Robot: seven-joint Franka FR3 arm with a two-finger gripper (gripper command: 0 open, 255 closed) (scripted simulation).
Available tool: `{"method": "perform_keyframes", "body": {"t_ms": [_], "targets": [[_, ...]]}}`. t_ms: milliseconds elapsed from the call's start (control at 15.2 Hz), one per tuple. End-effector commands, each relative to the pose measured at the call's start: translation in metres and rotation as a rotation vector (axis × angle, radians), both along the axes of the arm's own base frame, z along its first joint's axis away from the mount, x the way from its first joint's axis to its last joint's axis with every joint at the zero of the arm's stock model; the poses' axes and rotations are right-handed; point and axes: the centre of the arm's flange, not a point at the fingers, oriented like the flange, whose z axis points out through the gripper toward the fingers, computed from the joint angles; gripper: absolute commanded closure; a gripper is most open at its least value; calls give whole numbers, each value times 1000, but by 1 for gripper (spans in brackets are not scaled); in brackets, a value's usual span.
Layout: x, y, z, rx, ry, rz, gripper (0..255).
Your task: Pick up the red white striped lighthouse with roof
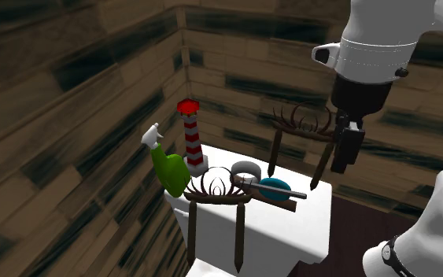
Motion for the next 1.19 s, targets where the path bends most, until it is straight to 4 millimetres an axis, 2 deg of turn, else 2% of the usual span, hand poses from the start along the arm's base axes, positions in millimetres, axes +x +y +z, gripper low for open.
{"method": "perform_keyframes", "body": {"t_ms": [0,594,1122], "targets": [[0,0,0,0,0,0,0],[88,-9,-29,-135,-147,23,0],[169,-17,-44,-255,-277,44,0]]}}
